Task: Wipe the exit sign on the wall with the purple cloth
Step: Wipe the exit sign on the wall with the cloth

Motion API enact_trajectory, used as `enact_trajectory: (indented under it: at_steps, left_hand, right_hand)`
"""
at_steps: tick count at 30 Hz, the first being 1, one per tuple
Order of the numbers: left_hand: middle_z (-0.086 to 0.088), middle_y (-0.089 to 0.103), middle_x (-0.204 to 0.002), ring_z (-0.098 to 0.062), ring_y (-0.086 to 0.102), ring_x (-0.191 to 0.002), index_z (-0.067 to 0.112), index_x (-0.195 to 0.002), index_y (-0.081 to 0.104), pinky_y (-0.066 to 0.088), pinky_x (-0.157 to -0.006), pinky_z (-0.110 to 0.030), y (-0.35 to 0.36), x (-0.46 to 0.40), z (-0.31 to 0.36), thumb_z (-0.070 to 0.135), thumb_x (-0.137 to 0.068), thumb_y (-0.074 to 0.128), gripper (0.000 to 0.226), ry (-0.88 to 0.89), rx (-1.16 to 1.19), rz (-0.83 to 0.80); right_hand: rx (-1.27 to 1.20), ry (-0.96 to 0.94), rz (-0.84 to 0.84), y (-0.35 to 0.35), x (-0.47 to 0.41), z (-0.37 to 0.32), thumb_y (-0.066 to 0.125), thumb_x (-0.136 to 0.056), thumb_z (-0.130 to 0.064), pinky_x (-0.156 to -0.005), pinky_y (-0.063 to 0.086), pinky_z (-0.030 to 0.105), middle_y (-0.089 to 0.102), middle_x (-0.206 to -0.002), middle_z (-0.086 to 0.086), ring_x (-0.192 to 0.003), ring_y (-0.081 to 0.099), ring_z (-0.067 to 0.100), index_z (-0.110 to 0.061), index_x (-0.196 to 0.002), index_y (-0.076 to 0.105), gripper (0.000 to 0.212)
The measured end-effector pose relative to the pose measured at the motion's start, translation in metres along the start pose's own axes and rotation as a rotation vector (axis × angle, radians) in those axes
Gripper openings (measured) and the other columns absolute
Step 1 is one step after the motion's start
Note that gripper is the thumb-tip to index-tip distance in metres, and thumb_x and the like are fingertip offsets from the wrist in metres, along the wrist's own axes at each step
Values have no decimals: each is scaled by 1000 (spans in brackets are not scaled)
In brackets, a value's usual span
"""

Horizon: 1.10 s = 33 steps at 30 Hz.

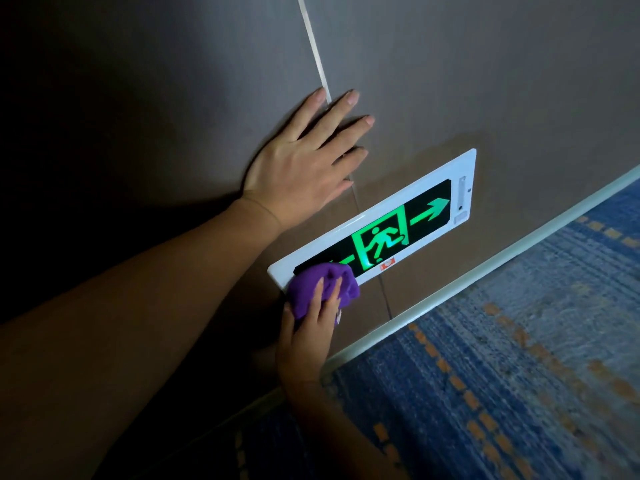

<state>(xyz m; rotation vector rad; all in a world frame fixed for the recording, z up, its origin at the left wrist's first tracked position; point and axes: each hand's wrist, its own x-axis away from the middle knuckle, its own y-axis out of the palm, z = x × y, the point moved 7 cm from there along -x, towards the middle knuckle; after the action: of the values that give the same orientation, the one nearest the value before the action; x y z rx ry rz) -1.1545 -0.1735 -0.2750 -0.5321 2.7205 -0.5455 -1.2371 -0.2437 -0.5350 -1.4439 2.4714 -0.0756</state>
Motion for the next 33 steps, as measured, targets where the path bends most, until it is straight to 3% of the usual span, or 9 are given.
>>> enact_trajectory:
  at_steps: [4, 8, 13, 15, 17, 19, 21, 29, 33]
  left_hand:
    - [-9, 33, -167, -38, 23, -156, 19, -145, 53, 21, -126, -59, 1, 2, -3, 45, -108, 42, 47, -22, 10, 54]
    - [-8, 37, -165, -38, 25, -156, 18, -141, 56, 22, -125, -59, 2, 2, -2, 43, -107, 45, 43, -38, 51, 74]
    - [-8, 37, -165, -38, 25, -155, 18, -139, 56, 23, -125, -59, 3, 1, -1, 43, -107, 43, 43, -28, 59, 78]
    - [-9, 37, -164, -38, 26, -155, 17, -137, 57, 23, -124, -59, 5, 1, -1, 43, -107, 42, 42, -25, 63, 88]
    - [-12, 35, -165, -39, 26, -155, 17, -135, 57, 22, -125, -58, 5, 1, -1, 43, -107, 44, 41, -25, 61, 99]
    - [-16, 30, -166, -41, 24, -155, 17, -133, 56, 20, -127, -55, 4, 1, -3, 44, -104, 47, 41, -57, 51, 107]
    - [-17, 26, -168, -42, 22, -155, 18, -134, 55, 17, -129, -52, 3, 1, -4, 47, -101, 50, 44, -84, 46, 97]
    - [-13, 26, -169, -39, 19, -157, 21, -135, 58, 14, -129, -50, -3, -2, -5, 47, -97, 56, 46, -109, 92, 8]
    - [-13, 23, -170, -39, 14, -158, 21, -132, 64, 11, -130, -50, -13, 0, -11, 19, -100, 41, 40, -68, 281, -57]
  right_hand:
    - [66, -164, -42, -23, -17, 9, 53, -95, -38, -124, 13, 58, 1, -172, -7, -158, 8, 29, -42, -159, 7, 79]
    - [85, -189, 34, -76, -86, 20, 55, -93, -30, -122, 21, 63, 19, -170, 8, -157, 14, 34, -23, -159, 26, 72]
    - [-50, -100, 286, -150, -191, 4, 54, -92, -25, -119, 34, 51, 25, -167, 13, -155, 23, 29, -13, -156, 37, 67]
    - [-69, -66, 344, -175, -226, -2, 52, -91, -32, -120, 30, 37, 25, -168, 8, -155, 22, 22, -19, -156, 37, 68]
    - [-106, 32, 373, -189, -247, -2, 48, -90, -40, -110, 27, 26, 23, -169, -2, -154, 22, 12, -28, -157, 33, 69]
    - [-134, 84, 396, -191, -250, -6, 48, -90, -39, -111, 28, 27, 25, -168, -4, -153, 23, 10, -29, -156, 33, 69]
    - [-134, 62, 415, -183, -235, -14, 51, -91, -32, -119, 30, 36, 28, -167, 2, -154, 24, 15, -23, -156, 36, 67]
    - [17, -218, 169, -85, -99, -41, 55, -91, -25, -122, 24, 56, 27, -166, 15, -154, 23, 38, -16, -153, 42, 64]
    - [193, -299, -39, -47, -40, -54, 63, -85, -17, -116, 29, 66, 30, -166, 13, -150, 25, 46, -25, -152, 43, 71]
